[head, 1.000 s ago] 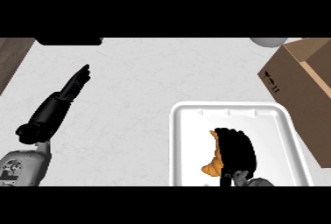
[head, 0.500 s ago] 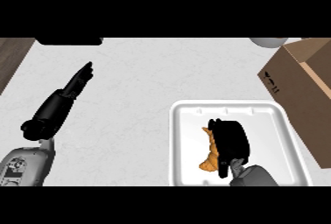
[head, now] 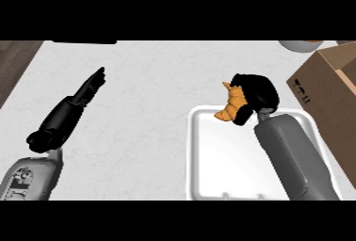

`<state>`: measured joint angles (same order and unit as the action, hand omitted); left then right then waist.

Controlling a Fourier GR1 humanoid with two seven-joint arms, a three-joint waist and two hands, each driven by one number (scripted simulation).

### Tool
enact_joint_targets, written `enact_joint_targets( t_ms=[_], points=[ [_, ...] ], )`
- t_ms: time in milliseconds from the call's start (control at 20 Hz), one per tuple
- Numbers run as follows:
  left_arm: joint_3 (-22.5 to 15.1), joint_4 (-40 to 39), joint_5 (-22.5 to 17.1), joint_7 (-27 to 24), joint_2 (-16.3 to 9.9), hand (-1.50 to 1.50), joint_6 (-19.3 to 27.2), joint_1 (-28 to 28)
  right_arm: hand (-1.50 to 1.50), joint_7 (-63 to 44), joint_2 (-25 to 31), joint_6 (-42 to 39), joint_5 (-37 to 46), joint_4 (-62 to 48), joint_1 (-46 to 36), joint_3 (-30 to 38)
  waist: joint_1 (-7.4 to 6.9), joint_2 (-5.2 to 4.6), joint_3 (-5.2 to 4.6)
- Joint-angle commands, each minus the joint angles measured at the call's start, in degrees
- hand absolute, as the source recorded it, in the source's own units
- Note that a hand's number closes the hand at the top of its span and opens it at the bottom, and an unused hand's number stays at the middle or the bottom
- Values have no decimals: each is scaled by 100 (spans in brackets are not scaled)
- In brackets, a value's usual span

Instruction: Pick the croissant from the tray and place it in the cardboard box

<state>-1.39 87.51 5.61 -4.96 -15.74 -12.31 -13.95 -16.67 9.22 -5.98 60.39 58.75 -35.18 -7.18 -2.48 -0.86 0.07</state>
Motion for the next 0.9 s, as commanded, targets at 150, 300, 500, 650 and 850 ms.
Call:
enact_joint_targets(
  t_ms=[150, 300, 500, 650, 850],
  points=[
    [6, -71, 107, -148, 73, 0, 40, 207, 150, 590, 169, 975, 434, -883, -1070, 97, 130, 56, -6],
    [135, 164, 54, 83, 2, 0, 34, 132, 150, 299, 250, 884, 551, -817, -1562, 206, 155, 78, -7],
    [259, -115, -39, 184, 10, 0, -20, -43, 150, -522, 204, 780, 534, 171, -1493, 398, 290, 108, -10],
    [143, 79, 101, 130, 44, 0, 58, 98, 150, -983, 481, 1241, 414, 217, -1630, 1051, 295, 107, -5],
    [200, 6, 101, 147, 10, 0, 21, 66, 150, -1580, 705, 1426, 472, 310, -1679, 1469, 284, 100, -7]
  ],
)
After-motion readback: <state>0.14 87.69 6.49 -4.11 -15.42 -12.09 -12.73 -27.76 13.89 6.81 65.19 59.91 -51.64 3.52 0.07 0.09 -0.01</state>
